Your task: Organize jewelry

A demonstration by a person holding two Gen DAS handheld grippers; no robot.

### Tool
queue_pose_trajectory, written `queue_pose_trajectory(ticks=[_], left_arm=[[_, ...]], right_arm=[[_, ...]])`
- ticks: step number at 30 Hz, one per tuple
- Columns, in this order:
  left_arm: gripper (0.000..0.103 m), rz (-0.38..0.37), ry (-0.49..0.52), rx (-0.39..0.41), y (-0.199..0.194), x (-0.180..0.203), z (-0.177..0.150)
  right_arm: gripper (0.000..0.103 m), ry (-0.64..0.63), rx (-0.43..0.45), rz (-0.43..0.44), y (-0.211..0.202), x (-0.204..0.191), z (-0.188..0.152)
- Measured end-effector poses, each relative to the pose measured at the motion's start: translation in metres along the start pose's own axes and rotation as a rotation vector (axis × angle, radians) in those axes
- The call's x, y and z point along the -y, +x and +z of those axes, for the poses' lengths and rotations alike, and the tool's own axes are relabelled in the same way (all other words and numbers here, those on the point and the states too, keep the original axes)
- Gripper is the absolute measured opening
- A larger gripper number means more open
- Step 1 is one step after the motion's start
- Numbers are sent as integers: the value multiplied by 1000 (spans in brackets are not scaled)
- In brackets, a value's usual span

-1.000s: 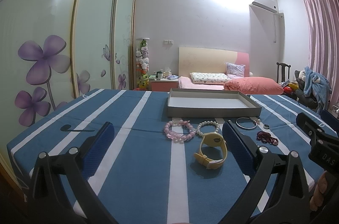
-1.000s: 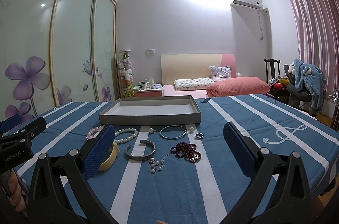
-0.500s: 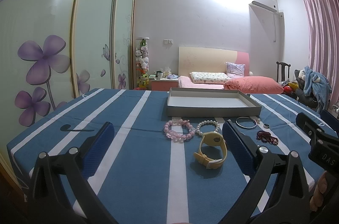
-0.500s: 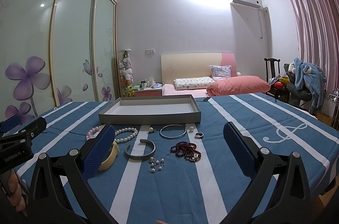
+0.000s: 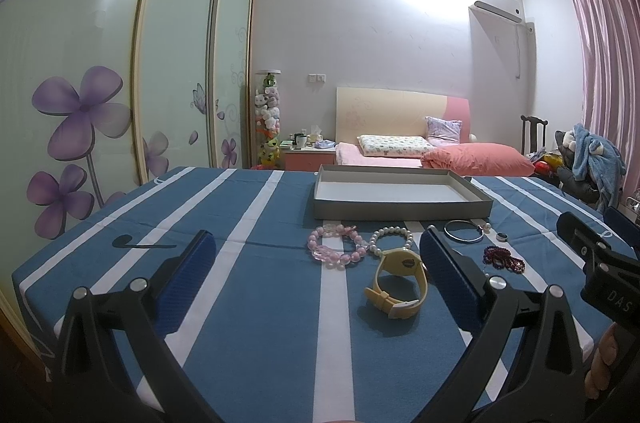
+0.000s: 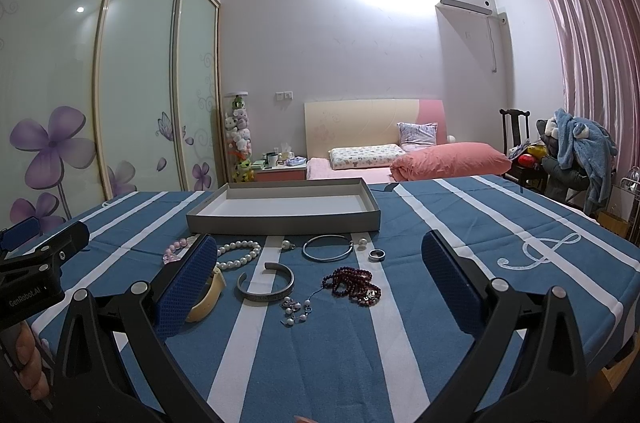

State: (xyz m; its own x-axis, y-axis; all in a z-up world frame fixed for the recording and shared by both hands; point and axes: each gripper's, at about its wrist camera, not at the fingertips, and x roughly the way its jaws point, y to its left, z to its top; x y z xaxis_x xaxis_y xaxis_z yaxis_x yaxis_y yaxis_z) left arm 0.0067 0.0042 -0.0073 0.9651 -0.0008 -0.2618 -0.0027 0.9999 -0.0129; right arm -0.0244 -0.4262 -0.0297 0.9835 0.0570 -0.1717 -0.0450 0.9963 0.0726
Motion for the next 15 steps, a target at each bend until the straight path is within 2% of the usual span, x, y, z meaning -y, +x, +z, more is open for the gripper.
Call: queue_pose_trajectory(ticks=[15], left_arm=[[99, -3, 5, -9, 3, 8, -6]], right_arm=[[101, 0, -4, 1, 3, -3, -2]])
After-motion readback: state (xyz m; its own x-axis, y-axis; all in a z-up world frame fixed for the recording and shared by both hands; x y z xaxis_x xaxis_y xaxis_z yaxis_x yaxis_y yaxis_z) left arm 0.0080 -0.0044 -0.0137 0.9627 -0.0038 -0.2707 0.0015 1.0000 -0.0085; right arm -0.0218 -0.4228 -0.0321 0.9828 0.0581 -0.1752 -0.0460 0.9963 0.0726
